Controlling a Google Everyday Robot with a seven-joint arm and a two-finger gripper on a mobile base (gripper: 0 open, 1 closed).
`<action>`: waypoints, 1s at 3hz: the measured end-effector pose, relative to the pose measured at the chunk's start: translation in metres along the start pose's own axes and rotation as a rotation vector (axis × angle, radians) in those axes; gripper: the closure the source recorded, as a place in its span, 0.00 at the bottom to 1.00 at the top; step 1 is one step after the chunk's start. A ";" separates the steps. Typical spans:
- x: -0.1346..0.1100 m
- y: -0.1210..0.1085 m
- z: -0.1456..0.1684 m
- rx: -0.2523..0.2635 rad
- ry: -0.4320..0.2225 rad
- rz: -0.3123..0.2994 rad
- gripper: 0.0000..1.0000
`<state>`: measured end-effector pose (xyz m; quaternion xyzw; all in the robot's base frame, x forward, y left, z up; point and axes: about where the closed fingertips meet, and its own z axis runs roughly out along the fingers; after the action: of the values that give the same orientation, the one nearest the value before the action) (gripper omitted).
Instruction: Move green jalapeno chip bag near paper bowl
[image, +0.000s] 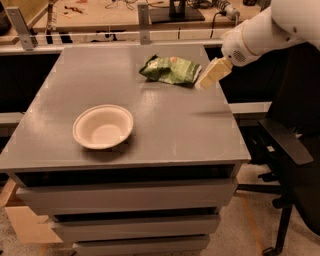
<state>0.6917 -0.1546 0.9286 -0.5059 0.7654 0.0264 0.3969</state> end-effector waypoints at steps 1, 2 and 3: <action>-0.009 -0.007 0.041 0.001 -0.009 -0.011 0.00; -0.014 -0.015 0.076 -0.003 -0.014 -0.011 0.00; -0.020 -0.017 0.104 -0.026 -0.021 -0.004 0.00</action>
Offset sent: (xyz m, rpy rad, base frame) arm 0.0920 0.0535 -0.0546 0.0102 -0.0160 0.0146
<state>0.7690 -0.1017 0.8758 -0.5123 0.7597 0.0406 0.3985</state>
